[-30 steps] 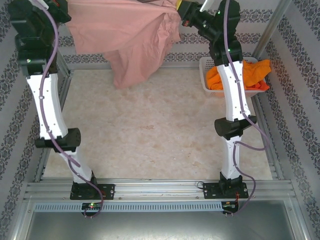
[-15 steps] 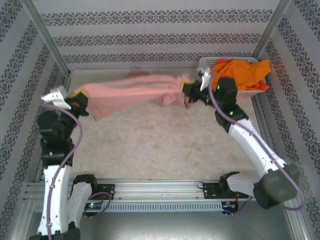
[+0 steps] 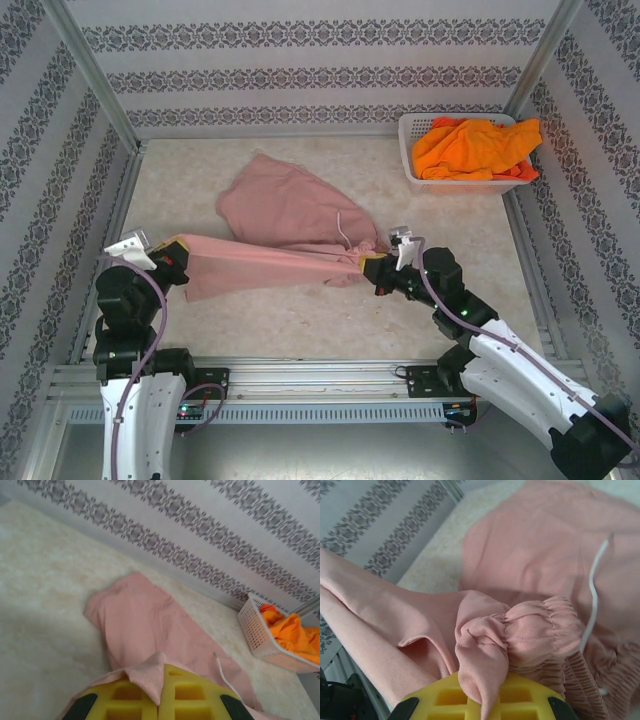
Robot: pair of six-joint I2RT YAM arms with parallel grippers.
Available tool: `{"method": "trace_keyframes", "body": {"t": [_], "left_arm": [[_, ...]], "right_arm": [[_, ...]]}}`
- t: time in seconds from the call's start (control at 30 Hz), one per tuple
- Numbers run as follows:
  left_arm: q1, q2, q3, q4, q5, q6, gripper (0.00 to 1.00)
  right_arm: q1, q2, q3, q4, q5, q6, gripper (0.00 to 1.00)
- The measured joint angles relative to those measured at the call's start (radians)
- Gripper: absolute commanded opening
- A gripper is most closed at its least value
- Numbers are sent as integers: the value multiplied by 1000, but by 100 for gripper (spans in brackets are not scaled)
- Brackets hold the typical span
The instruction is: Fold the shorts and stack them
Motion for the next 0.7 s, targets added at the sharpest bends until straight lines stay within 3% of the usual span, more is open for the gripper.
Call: {"method": "trace_keyframes", "body": {"t": [0.13, 0.33, 0.57, 0.7], "left_arm": [[0, 129, 42, 5, 15, 0, 0], [-13, 444, 253, 79, 64, 9, 0], [-149, 847, 575, 138, 37, 110, 0], [-191, 1032, 729, 158, 16, 154, 0]], "right_arm": [[6, 71, 32, -41, 40, 66, 3], [6, 206, 155, -116, 98, 203, 3], [-10, 293, 182, -138, 154, 403, 4], [-80, 299, 217, -139, 174, 451, 5]]}}
